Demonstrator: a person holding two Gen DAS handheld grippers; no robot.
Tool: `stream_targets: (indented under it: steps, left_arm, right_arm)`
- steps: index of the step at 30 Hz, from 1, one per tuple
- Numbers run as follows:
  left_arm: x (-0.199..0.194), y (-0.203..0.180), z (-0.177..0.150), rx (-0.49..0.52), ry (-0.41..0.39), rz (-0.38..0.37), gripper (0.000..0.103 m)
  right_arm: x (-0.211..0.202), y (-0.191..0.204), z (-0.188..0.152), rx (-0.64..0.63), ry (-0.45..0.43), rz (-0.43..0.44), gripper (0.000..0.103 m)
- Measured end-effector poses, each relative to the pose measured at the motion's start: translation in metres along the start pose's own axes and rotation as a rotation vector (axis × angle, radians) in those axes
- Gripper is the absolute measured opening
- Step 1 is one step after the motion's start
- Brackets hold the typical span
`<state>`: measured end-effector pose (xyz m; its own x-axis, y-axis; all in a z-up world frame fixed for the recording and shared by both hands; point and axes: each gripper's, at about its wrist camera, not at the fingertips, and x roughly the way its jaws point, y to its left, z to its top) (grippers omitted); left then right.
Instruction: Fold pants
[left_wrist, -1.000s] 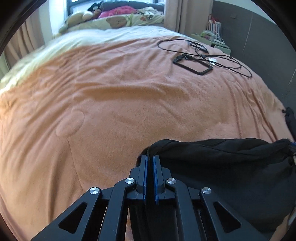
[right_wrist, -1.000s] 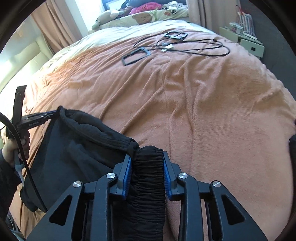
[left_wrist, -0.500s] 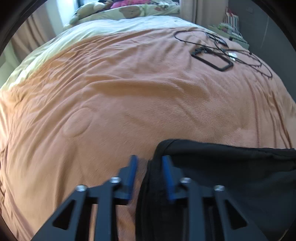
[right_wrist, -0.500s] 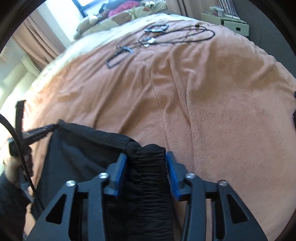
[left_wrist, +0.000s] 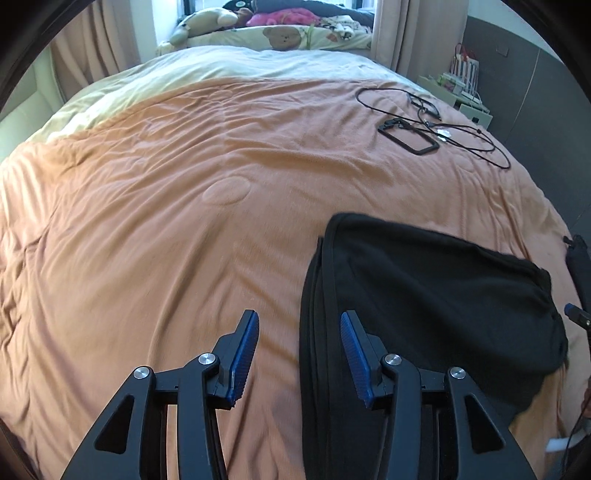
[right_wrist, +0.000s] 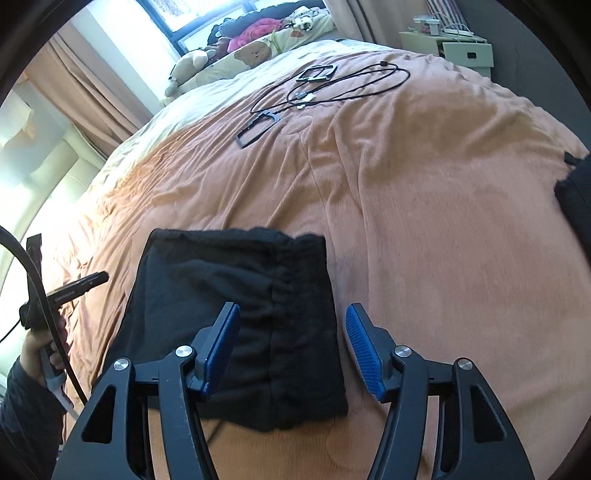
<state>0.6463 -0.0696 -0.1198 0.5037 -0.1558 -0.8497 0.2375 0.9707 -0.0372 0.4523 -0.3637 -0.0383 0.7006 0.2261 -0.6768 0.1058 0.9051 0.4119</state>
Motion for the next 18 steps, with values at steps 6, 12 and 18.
stream_targets:
  steps: [6, 12, 18]
  left_arm:
    - [-0.026, 0.005, -0.028, -0.048, -0.006, -0.006, 0.049]
    - [-0.048, 0.009, -0.063, -0.15, -0.011, -0.038, 0.049]
    - [-0.058, 0.007, -0.104, -0.238, 0.003, -0.071, 0.049]
  right_arm:
    - [-0.016, -0.002, -0.012, -0.002, 0.003, 0.019, 0.058]
    - [-0.024, -0.006, -0.023, 0.021, 0.017, 0.049, 0.058]
    - [-0.023, -0.018, -0.034, 0.07, 0.037, 0.086, 0.058]
